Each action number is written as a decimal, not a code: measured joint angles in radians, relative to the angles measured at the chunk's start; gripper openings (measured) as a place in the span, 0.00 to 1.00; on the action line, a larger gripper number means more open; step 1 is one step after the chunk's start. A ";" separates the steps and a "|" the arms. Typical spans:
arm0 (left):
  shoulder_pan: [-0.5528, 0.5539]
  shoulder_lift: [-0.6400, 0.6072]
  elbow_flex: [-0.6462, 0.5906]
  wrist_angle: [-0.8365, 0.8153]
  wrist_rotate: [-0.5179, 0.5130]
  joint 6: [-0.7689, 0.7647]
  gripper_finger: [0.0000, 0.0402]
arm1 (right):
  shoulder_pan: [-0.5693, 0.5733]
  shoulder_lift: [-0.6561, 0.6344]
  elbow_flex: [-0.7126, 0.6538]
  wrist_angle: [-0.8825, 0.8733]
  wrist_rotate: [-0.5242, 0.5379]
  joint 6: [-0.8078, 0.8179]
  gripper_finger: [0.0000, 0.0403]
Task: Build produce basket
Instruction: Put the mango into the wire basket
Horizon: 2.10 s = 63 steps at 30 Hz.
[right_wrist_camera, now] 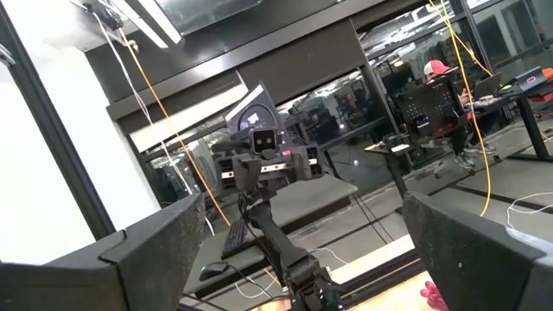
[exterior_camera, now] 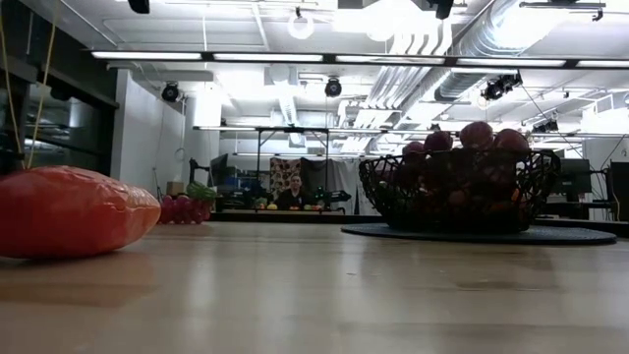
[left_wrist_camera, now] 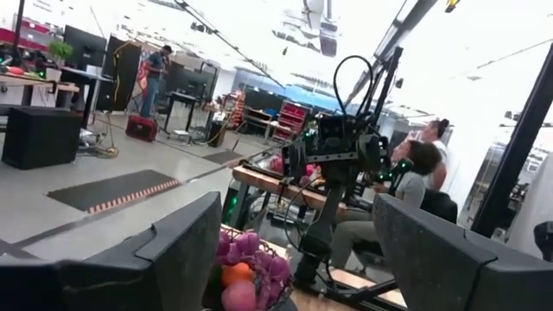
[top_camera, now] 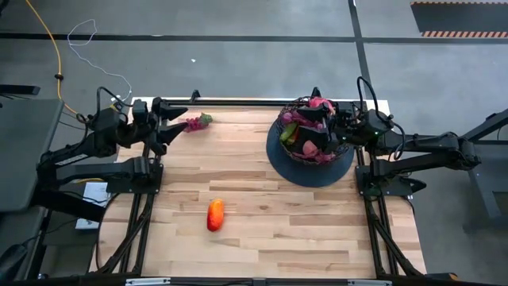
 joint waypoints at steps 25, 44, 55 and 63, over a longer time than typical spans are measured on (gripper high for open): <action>-0.103 0.259 0.000 -0.226 0.001 -0.338 0.72 | 0.000 0.000 0.000 -0.009 0.000 0.027 0.95; -0.611 0.711 0.000 -0.600 -0.054 -1.239 0.72 | 0.000 0.000 0.000 -0.151 0.000 0.055 0.95; -0.694 0.927 0.001 -0.355 -0.052 -1.417 0.72 | 0.000 0.000 0.000 -0.183 0.000 0.053 0.95; -0.698 0.948 0.001 -0.366 -0.056 -1.424 0.72 | 0.000 0.000 0.000 -0.222 0.000 0.053 0.95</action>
